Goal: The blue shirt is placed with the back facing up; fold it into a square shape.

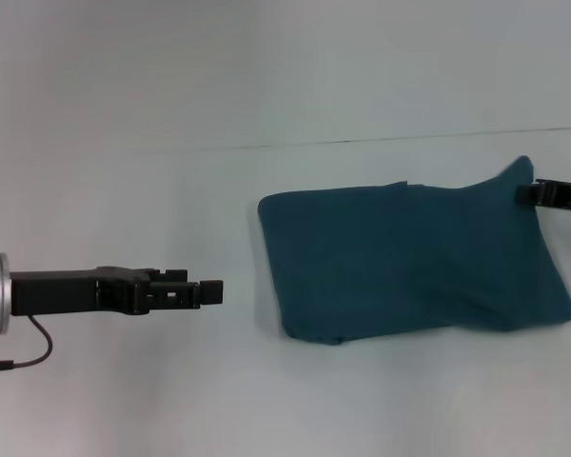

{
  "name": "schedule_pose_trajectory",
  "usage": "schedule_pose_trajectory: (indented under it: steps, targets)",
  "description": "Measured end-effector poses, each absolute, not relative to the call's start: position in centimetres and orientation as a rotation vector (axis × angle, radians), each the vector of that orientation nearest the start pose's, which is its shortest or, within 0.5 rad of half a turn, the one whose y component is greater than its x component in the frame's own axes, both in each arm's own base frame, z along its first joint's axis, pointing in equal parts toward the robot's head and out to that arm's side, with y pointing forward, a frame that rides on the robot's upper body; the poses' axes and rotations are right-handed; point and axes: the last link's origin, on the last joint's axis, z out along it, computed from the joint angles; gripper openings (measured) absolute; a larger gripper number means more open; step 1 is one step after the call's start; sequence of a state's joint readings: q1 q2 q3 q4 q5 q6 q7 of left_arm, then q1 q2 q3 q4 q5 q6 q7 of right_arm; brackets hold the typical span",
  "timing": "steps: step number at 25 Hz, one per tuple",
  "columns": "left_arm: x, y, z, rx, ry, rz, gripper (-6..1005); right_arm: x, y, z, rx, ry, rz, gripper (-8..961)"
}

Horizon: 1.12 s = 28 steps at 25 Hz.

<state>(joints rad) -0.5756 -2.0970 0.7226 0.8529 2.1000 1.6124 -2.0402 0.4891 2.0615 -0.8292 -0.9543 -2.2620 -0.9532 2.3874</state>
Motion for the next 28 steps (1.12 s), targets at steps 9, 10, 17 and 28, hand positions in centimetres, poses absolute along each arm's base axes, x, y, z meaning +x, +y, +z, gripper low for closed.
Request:
schedule_pose_trajectory:
  steps: [9, 10, 17, 28]
  targets:
    - [-23.3, 34.6, 1.5, -2.668, -1.276, -0.635, 921, 31.9, 39.6, 7.0, -1.86, 1.392, 0.302, 48]
    - [-23.3, 34.6, 1.5, -2.667, -1.276, -0.635, 921, 31.9, 39.7, 7.1, -1.857, 1.387, 0.298, 49]
    - [-23.4, 34.6, 1.4, -2.668, -1.277, -0.615, 920, 31.8, 40.5, 8.0, -1.838, 1.326, 0.282, 53]
    - [-23.7, 34.7, 1.4, -2.668, -1.304, -0.562, 921, 31.4, 41.9, 7.9, -1.849, 1.276, 0.12, 103]
